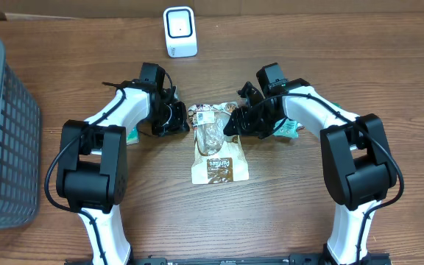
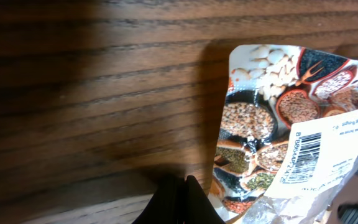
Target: Scan the item barcode
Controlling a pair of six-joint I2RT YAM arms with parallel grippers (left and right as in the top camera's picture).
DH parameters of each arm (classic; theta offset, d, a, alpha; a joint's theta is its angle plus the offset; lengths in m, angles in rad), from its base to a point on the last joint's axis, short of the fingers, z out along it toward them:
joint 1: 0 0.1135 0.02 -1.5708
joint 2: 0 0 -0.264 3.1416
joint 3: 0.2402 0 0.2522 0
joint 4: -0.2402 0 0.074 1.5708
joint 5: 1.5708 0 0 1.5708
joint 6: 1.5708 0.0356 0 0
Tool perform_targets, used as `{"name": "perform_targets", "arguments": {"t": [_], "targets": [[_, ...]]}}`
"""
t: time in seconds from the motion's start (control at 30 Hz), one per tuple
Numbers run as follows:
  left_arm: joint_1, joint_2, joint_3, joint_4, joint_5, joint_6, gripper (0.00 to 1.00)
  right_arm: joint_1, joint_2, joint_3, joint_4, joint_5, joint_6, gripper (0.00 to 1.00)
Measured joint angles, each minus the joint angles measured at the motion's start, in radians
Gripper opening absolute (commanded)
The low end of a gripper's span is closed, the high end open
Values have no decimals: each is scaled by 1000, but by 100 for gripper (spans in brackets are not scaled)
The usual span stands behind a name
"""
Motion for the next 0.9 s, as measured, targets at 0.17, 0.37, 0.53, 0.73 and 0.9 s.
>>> {"name": "perform_targets", "arguments": {"t": [0.17, 0.37, 0.53, 0.73, 0.9], "targets": [[-1, 4, 0, 3, 18, 0, 4, 26, 0, 0, -16, -40, -49, 58], [-6, 6, 0, 3, 30, 0, 4, 31, 0, 0, 13, -161, -57, 48], [-6, 7, 1, 3, 30, 0, 4, 32, 0, 0, 165, -242, 100, 47], [-23, 7, 1, 2, 29, 0, 4, 100, 0, 0, 274, -159, 367, 36], [-24, 7, 1, 2, 31, 0, 4, 95, 0, 0, 246, -123, 447, 18]]}}
